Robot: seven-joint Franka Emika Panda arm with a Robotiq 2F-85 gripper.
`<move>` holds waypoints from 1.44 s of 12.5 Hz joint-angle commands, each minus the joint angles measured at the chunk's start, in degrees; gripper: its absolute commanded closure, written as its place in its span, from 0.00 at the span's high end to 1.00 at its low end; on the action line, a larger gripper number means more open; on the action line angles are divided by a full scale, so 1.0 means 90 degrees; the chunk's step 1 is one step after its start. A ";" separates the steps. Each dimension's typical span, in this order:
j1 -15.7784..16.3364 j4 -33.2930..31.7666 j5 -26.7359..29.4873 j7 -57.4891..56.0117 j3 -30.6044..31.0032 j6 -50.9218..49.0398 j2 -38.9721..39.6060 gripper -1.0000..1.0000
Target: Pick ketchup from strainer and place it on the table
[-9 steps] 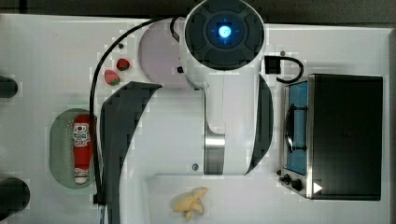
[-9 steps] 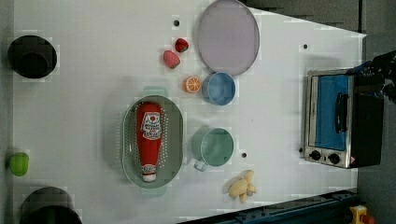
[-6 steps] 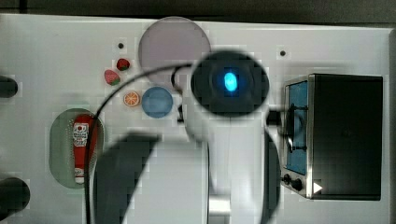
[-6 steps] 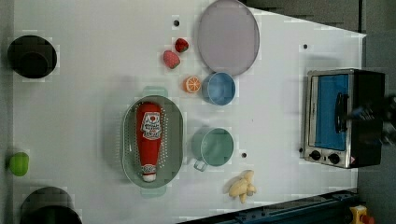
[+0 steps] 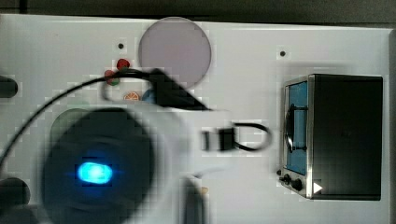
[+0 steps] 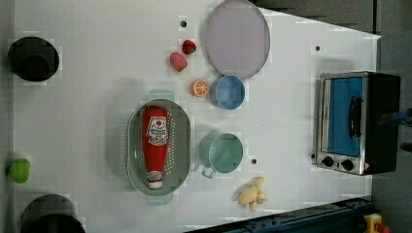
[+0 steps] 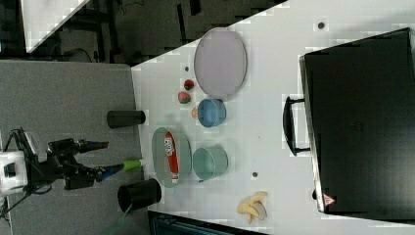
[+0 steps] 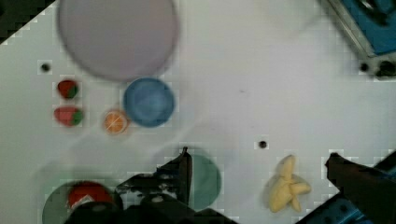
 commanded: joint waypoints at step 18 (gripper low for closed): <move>0.0406 -0.1992 -0.0314 0.0355 0.3388 0.4645 0.2739 1.00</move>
